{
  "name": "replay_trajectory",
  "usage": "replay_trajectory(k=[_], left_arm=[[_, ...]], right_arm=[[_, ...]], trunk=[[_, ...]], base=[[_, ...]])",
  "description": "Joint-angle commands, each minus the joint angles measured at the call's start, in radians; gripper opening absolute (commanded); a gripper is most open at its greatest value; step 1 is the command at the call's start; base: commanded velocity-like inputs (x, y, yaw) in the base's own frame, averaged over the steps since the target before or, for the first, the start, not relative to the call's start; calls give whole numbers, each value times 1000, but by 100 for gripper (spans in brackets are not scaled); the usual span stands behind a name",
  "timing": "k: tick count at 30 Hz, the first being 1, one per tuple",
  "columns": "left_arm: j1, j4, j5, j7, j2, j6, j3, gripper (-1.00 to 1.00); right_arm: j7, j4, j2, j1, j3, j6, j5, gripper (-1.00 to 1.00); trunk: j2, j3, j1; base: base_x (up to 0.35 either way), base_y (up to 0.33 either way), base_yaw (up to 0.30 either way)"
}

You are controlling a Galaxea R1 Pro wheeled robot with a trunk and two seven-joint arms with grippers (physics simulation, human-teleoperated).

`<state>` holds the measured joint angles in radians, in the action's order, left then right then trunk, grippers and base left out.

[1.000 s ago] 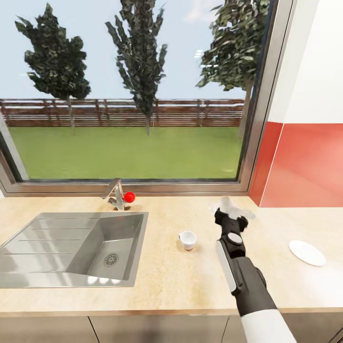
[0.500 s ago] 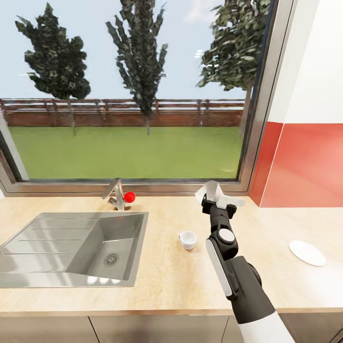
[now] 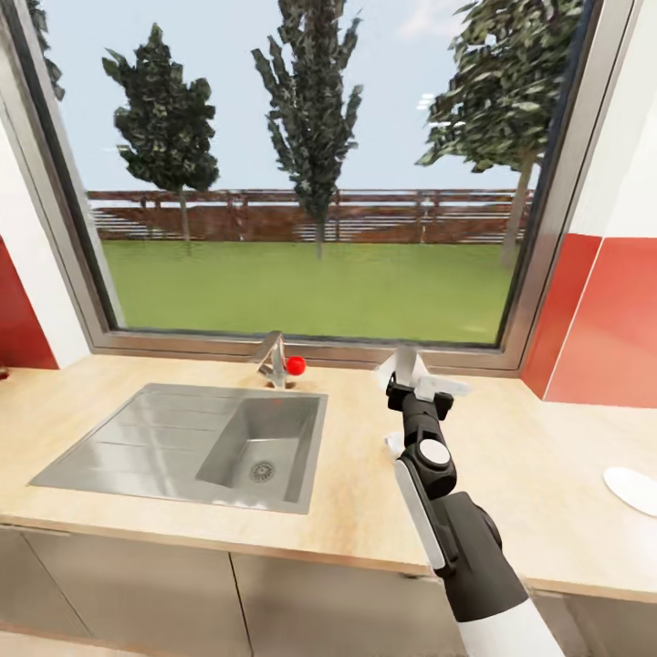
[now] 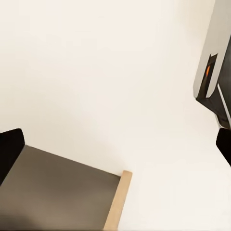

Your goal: Set up a coffee station on the kitchen countertop: keep the coffee maker on the countertop, move the bottle of coffee from the kitchen shelf to the counter next to the coffee maker, place a paper coffee filter on top of the coffee maker, put the saucer next to the coffee maker with the coffee cup on the saucer, and place the electric kettle next to the coffee maker.

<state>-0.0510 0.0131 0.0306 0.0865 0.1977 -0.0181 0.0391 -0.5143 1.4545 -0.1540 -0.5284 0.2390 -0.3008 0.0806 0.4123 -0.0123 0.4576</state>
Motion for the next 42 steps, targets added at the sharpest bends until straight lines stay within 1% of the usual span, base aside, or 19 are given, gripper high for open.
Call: replay_trajectory(k=[1, 16, 21, 23, 24, 26, 29, 31, 42], left_arm=[[0, 1, 3, 1, 0, -2, 4, 100], [1, 0, 3, -7, 0, 0, 4, 100], [1, 1, 2, -7, -6, -6, 1, 100], [1, 1, 1, -9, -15, -6, 1, 100], [0, 1, 1, -9, -25, -4, 1, 100], [1, 1, 1, -7, -29, -2, 1, 100], [1, 1, 1, -7, -30, -1, 1, 100], [1, 1, 2, -6, -30, 0, 1, 100], [1, -7, 5, -4, -32, -3, 4, 100]], right_arm=[[-7, 1, 0, -1, 2, -3, 8, -100], [-7, 3, 0, 6, 2, -3, 8, -100], [-7, 3, 0, 7, 2, -3, 8, -100], [-7, 3, 0, 7, 2, -3, 8, -100], [-7, 3, 0, 7, 2, -3, 8, -100], [-7, 3, 0, 7, 2, -3, 8, -100], [-7, 3, 0, 8, 2, -3, 8, -100], [-7, 3, 0, 8, 2, -3, 8, -100], [-7, 2, -1, 8, 4, -3, 9, -100]], trunk=[[2, -1, 0], [2, 6, 0], [2, 9, 0], [2, 11, 0], [2, 11, 0], [2, 13, 0], [2, 14, 0], [-12, 22, -8], [-12, 29, -8]], base=[[-285, 217, 275], [-255, 240, 275], [168, 258, 275], [228, 246, 274], [119, 118, 274], [62, 62, 274], [15, 15, 274], [4, 4, 275], [0, 0, 274]])
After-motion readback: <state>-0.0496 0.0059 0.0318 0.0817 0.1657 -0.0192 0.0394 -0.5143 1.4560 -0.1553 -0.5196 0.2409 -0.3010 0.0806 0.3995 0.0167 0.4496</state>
